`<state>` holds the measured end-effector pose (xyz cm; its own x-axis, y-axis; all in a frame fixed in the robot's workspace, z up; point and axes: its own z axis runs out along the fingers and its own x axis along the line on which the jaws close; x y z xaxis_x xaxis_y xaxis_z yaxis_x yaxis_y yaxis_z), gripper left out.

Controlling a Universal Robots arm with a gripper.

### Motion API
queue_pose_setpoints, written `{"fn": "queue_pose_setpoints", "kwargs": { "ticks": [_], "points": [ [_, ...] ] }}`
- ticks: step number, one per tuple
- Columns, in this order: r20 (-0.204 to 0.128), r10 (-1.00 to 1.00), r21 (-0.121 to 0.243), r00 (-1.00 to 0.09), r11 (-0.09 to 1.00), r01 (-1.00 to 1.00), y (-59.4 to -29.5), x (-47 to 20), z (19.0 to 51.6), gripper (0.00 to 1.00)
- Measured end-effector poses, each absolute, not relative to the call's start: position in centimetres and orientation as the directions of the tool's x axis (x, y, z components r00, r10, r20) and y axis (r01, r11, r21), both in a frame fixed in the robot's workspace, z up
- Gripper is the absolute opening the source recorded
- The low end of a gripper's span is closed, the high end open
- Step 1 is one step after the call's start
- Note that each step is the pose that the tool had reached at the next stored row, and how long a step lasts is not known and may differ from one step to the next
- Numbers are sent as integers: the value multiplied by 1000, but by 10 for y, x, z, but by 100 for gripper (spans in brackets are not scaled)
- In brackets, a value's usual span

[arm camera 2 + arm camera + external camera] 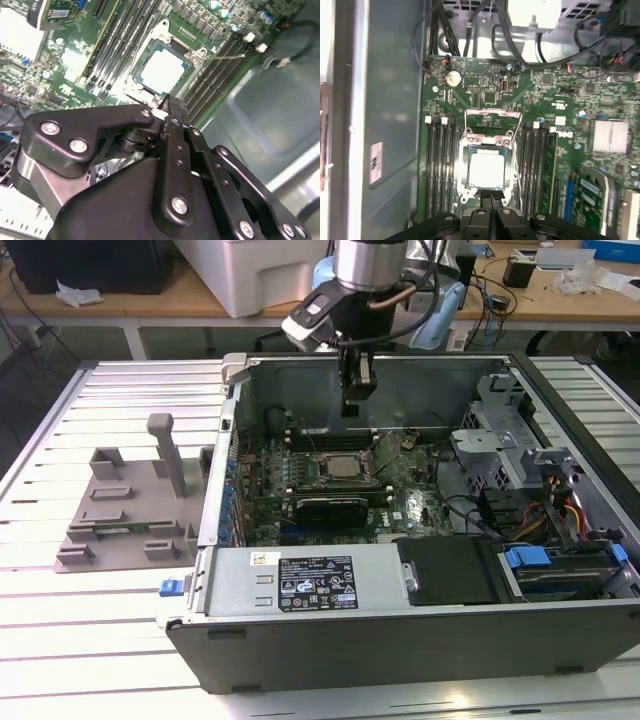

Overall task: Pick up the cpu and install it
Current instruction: 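Place the cpu into insertion slot, then close the cpu cover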

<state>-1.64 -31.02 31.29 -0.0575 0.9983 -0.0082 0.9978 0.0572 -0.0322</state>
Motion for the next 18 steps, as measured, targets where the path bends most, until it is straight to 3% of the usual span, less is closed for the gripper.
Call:
{"fn": "queue_pose_setpoints", "kwargs": {
  "ticks": [12,18],
  "points": [
    [-6,998,-32,-58,57,998,-310,-16,320,11],
    [-5,998,-48,-59,59,997,-310,24,318,11]
  ]
}}
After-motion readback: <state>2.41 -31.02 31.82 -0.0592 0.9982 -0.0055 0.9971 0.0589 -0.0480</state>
